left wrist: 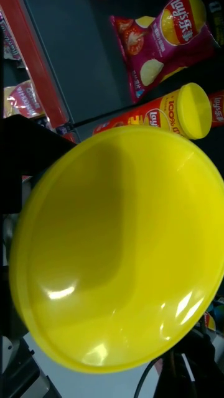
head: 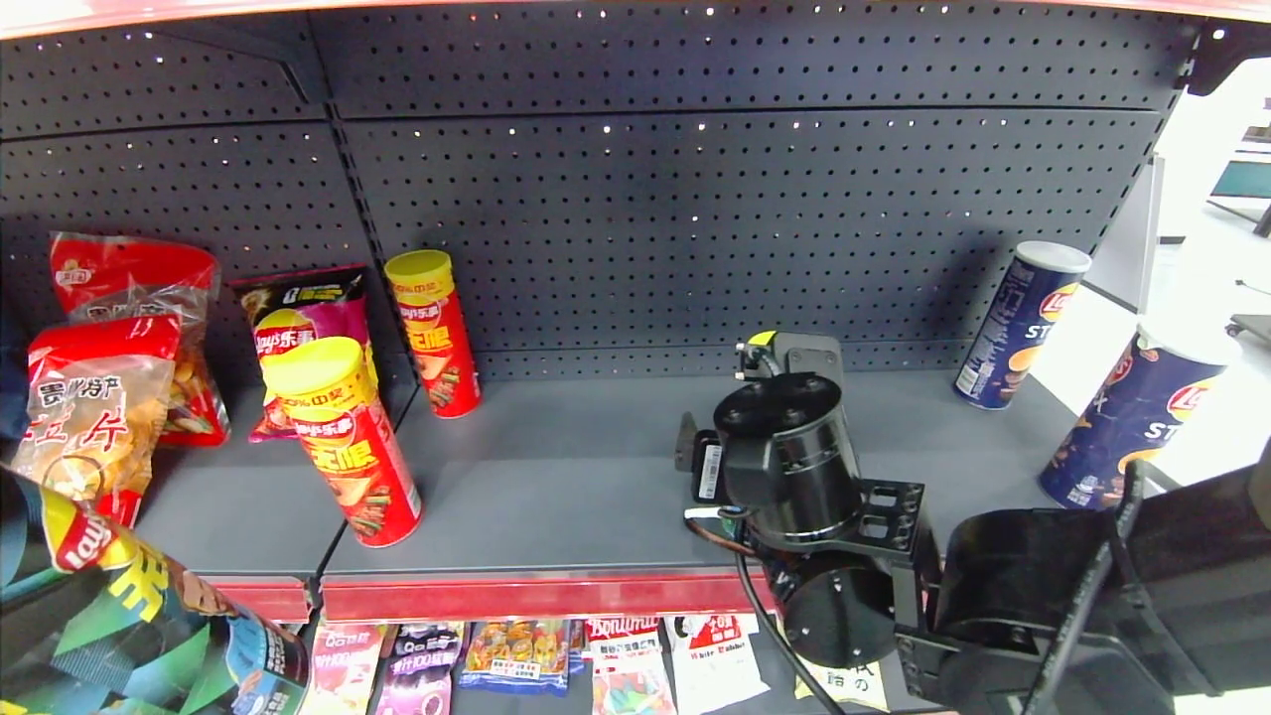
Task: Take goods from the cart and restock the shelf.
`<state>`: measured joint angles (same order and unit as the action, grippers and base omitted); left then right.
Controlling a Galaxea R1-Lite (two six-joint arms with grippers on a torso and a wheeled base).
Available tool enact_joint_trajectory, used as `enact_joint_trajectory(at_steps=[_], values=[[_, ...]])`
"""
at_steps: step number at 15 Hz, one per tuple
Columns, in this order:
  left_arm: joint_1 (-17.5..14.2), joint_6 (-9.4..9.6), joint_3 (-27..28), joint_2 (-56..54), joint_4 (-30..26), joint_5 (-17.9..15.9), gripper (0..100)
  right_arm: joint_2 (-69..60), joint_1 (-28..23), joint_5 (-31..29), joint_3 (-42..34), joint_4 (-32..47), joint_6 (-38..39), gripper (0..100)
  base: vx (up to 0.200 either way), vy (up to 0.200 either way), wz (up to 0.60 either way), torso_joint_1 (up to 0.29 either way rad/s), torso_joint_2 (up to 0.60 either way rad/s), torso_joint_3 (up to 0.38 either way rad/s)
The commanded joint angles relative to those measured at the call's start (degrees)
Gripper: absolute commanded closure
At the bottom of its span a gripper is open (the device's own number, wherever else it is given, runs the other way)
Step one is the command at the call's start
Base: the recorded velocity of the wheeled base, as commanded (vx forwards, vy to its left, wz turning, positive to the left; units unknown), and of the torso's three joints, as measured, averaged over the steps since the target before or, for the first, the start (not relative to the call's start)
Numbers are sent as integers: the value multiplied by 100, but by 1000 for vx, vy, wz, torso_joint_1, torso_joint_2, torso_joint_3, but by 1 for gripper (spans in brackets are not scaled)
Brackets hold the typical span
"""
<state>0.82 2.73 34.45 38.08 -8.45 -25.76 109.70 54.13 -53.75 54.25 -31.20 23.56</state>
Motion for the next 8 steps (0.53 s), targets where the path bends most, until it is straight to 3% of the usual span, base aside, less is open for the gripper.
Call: enact_joint_trajectory(at_steps=[1,8], values=[[-3,-1,0,-3,1,1,100,7,-16,5,42,-1,-10,0,0,0,0,0,0,0],[-3,-1,0,-3,1,1,100,-46,-139,-13,165,-1,-27,0,0,0,0,0,0,0]])
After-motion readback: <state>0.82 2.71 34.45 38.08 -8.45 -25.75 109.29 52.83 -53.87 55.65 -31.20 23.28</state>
